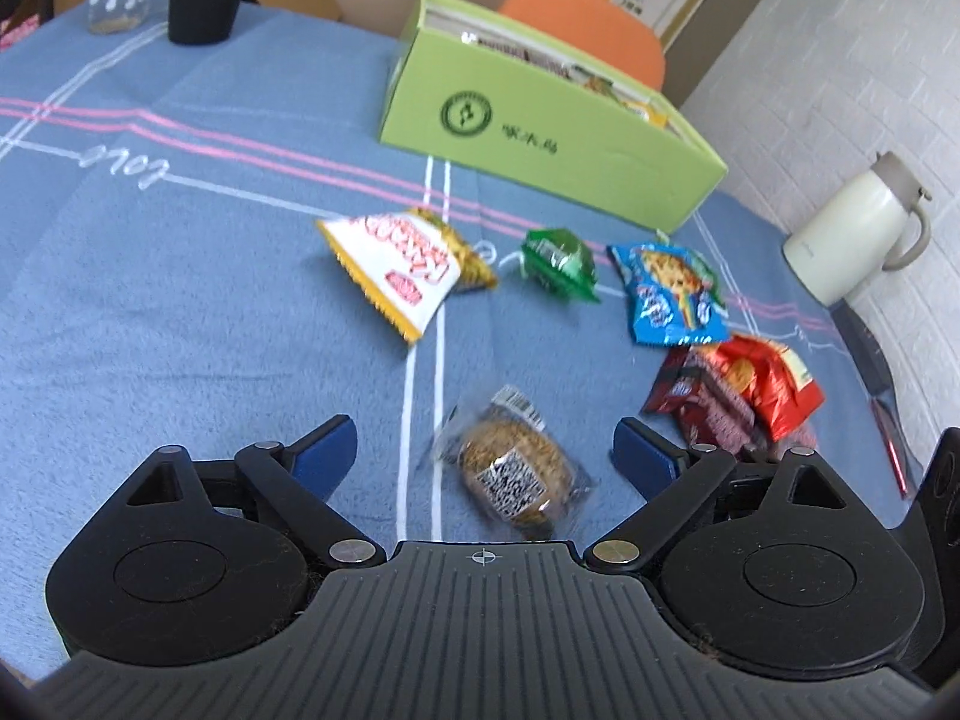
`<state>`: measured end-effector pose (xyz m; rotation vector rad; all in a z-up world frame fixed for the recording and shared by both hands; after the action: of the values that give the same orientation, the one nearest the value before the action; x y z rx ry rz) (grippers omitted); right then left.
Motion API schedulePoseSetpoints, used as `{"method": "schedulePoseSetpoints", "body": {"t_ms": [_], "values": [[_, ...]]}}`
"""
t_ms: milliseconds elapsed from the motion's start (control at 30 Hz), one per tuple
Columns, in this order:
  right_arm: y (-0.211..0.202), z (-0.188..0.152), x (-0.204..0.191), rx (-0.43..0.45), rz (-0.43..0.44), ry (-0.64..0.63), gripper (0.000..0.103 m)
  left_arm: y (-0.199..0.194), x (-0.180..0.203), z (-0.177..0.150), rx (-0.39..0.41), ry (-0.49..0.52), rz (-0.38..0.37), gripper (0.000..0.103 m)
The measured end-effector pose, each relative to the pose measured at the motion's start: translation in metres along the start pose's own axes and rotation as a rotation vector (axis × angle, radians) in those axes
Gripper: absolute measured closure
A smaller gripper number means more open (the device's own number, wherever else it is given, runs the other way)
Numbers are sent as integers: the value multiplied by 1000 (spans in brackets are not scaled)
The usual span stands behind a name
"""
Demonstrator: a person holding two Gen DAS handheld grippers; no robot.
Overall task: Organize snacks
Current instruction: 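Grasp the round bread packet with QR label using the left gripper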
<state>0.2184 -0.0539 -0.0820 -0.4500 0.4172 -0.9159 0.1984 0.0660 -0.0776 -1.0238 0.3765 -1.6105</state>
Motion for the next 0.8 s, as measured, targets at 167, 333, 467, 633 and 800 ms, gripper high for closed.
{"method": "schedulePoseSetpoints", "body": {"t_ms": [167, 333, 467, 633, 800], "values": [[4, 0, -2, 1, -39, -22, 1, 1, 2, -2, 16, 32, 7, 21], [0, -6, -2, 21, -20, -74, 1, 0, 4, -4, 21, 44, 1, 23], [-8, 5, -10, 38, -39, -103, 1, -7, 6, -2, 33, 42, -25, 26], [2, 9, -17, 24, -47, -195, 5, -8, 10, -3, 29, 54, -28, 30], [8, 6, -13, 18, -16, -163, 54, 0, 11, -8, 2, 37, -43, 50]]}}
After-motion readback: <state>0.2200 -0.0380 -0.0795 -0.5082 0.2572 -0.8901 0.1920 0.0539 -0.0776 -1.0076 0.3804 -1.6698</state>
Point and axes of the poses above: each gripper's, at about its wrist camera, not at the fingertips, and y roughly the way its jaws point, x to its right, z to its top, the point moved 6 cm from there along y, roughly the way its jaws point
